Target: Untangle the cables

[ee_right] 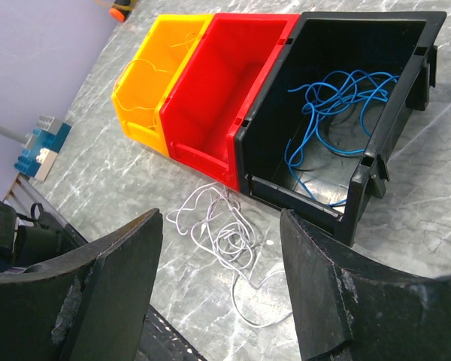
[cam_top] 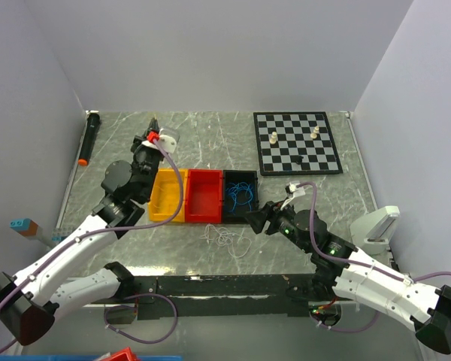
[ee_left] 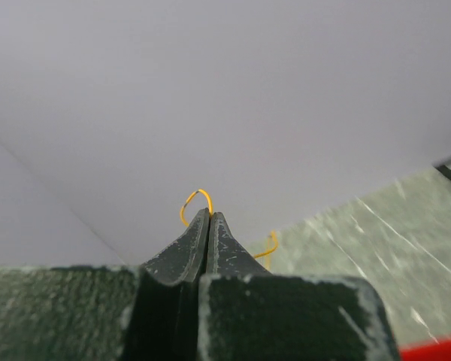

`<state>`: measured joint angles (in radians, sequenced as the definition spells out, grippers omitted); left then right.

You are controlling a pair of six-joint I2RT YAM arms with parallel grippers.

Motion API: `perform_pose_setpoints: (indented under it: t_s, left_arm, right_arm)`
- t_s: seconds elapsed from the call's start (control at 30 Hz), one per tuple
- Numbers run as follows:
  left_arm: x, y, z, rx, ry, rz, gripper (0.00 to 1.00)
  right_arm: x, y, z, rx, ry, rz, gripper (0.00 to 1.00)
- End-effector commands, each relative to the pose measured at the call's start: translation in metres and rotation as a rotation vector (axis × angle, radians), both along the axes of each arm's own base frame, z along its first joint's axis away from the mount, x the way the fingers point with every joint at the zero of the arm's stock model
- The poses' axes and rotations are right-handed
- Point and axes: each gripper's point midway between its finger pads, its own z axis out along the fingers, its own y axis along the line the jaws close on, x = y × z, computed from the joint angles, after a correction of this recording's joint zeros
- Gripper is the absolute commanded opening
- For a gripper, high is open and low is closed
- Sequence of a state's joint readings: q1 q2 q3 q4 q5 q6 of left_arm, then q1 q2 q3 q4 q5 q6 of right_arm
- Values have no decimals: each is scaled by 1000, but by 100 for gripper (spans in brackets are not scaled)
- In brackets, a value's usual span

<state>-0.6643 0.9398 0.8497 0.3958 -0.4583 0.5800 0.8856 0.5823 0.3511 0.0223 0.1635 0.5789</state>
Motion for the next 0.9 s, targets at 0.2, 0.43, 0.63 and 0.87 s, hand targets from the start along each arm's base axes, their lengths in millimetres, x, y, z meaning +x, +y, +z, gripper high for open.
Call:
perform_pose_setpoints:
  t_s: [0.2, 0.43, 0.63, 0.87]
  left_arm:
    - [-16, 12, 101, -89, -246, 11, 1]
    - [-8, 9, 46, -83, -95, 12, 1]
    - [-3, 7, -3, -64, 47, 17, 1]
    - [-8, 14, -81, -29, 199, 41, 1]
  right_arm:
    - [2, 0, 4, 27, -13, -7, 71]
    - [0, -4, 4, 31, -19, -15, 71]
    - [1, -5, 1, 31, -13, -23, 71]
    - [0, -8, 1, 26, -13, -29, 71]
